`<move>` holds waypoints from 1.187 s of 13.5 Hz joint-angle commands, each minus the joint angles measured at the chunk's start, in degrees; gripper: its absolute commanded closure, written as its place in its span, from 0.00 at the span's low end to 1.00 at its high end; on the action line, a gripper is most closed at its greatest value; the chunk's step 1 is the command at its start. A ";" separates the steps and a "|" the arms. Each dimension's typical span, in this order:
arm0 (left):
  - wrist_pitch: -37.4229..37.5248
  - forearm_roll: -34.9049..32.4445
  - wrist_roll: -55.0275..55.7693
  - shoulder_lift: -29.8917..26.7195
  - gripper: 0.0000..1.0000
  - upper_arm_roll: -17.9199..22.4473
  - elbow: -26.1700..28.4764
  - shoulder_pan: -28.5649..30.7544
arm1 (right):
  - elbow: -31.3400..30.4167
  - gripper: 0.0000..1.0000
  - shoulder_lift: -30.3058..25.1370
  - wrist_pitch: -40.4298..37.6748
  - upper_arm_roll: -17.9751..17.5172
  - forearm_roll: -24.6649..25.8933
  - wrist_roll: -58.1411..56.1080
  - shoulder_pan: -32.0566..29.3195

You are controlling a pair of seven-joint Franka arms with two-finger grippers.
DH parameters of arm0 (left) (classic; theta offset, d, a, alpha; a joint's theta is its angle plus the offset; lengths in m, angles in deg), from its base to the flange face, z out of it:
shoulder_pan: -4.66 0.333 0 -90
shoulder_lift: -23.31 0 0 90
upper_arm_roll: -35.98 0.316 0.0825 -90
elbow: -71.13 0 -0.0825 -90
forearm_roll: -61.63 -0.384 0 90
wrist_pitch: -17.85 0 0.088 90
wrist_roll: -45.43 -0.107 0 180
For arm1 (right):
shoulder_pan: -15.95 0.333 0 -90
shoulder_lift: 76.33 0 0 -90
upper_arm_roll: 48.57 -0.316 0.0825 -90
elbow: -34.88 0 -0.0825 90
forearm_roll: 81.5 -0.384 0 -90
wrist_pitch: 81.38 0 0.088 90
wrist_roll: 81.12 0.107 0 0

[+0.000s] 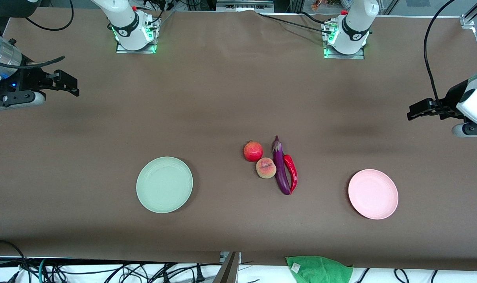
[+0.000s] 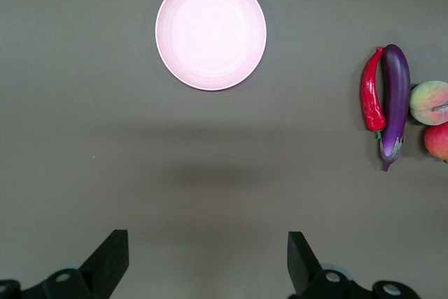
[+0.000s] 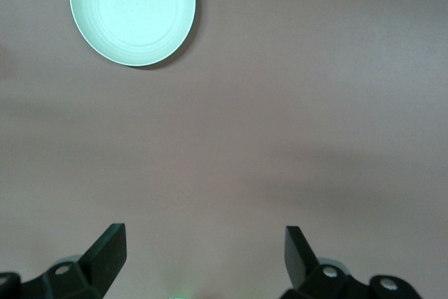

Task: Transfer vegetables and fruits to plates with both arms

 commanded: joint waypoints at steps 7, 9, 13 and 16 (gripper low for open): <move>-0.98 -0.92 -0.68 -0.62 0.00 -0.58 1.22 1.02 | 0.64 0.00 -0.04 -0.86 0.16 -0.88 -0.46 -0.14; -0.98 -0.74 -0.68 -0.53 0.00 -0.50 1.21 1.02 | 0.64 0.00 -0.04 -0.86 0.16 -0.88 -0.46 -0.14; -0.89 -0.92 -0.77 -0.53 0.00 -0.58 1.21 1.02 | 0.64 0.00 -0.04 -0.86 0.16 -0.88 -0.46 -0.14; -0.80 -0.92 -0.94 -0.53 0.00 -0.58 1.21 1.02 | 0.64 0.00 -0.04 -0.95 0.24 -0.88 -0.46 -0.14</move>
